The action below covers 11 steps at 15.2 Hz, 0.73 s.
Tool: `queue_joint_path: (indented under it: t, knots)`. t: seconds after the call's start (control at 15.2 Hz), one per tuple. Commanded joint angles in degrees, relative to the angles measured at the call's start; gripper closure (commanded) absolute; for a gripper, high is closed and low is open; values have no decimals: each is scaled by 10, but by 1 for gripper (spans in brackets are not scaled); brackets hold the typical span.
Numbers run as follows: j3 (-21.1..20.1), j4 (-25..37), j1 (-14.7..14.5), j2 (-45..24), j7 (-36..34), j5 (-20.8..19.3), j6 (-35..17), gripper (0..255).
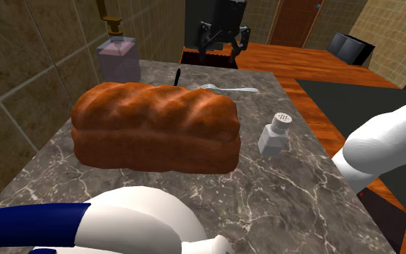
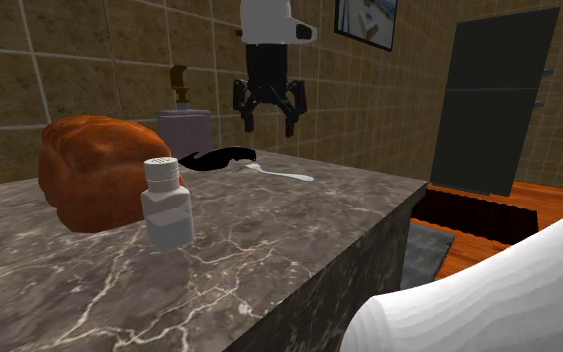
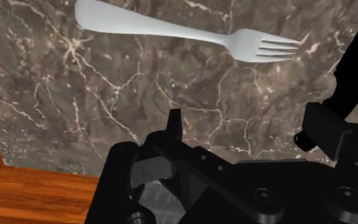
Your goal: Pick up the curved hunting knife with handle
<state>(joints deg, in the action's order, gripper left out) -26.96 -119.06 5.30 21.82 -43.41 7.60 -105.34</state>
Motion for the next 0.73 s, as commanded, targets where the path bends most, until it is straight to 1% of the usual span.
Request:
queue_joint_path:
  t: [0.0, 0.26, 0.46, 0.53, 0.66]
  knots:
    - [-33, 35, 9, -47, -65, -18, -4, 0]
    - [-91, 118, 20, -156, -196, -77, -2, 0]
    - [-119, 194, 7, -251, -297, -140, 13, 0]
    - [-119, 204, 2, -264, -309, -148, 16, 0]
    - [-117, 189, 1, -264, -310, -148, 1, 0]
